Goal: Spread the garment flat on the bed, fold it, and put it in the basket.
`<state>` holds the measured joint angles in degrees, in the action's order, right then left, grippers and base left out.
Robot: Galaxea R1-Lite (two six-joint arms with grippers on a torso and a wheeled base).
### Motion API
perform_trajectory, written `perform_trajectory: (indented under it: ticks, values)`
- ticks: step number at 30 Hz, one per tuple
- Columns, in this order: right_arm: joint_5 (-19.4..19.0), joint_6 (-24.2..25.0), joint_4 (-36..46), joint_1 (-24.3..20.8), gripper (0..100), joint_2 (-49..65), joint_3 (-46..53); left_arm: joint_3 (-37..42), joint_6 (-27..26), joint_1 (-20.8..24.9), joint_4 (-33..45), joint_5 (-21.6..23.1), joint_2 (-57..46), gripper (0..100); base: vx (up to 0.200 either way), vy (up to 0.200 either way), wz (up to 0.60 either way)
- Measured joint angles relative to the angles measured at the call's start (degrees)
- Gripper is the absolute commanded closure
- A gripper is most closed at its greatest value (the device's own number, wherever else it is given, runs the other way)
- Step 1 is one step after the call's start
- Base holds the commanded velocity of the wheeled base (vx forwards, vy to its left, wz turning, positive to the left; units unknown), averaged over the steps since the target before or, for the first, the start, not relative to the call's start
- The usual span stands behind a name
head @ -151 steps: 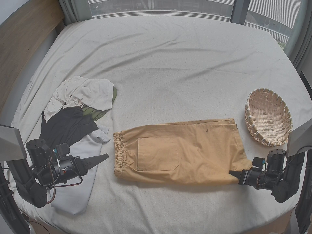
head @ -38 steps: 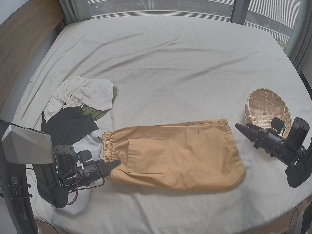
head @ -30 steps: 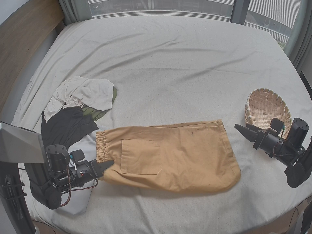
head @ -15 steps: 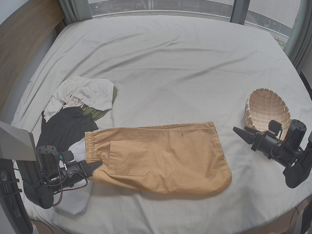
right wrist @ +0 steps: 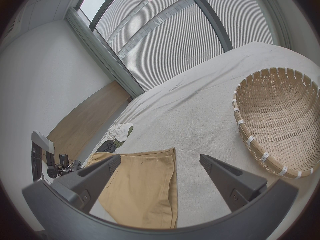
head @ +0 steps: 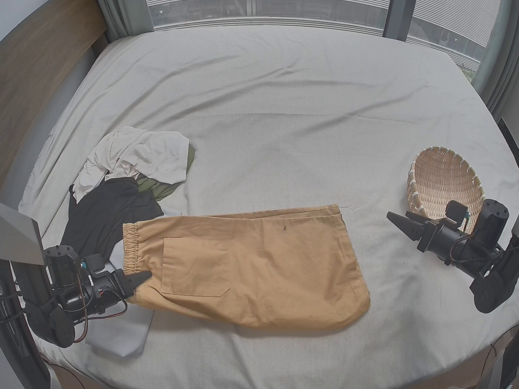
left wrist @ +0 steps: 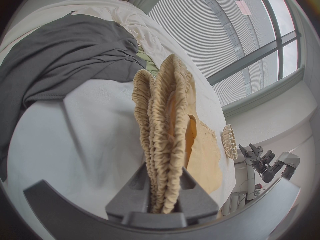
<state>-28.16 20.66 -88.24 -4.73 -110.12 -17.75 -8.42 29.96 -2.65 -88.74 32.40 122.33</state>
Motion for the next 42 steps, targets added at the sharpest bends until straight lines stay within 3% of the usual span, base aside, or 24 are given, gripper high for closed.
perform_trajectory:
  ticks: [7,15,30,42]
  values:
    - [0.05,-0.02,0.00,-0.01,0,-0.05,-0.05,-0.41,0.77,1.71,0.00,0.00,-0.65,100,0.000,0.000,0.00]
    - [0.13,0.00,0.02,0.10,0,-0.07,-0.09,-2.97,4.24,8.01,-0.02,-0.57,-3.84,100,0.000,0.000,0.00]
    - [0.11,0.00,0.02,0.38,0,0.26,-0.38,-9.48,5.10,19.42,0.17,-1.62,-5.39,100,0.000,0.000,0.00]
    - [0.06,0.00,0.02,0.29,0,0.59,-0.29,-14.40,6.19,25.32,0.46,-3.74,-4.58,100,0.000,0.000,0.00]
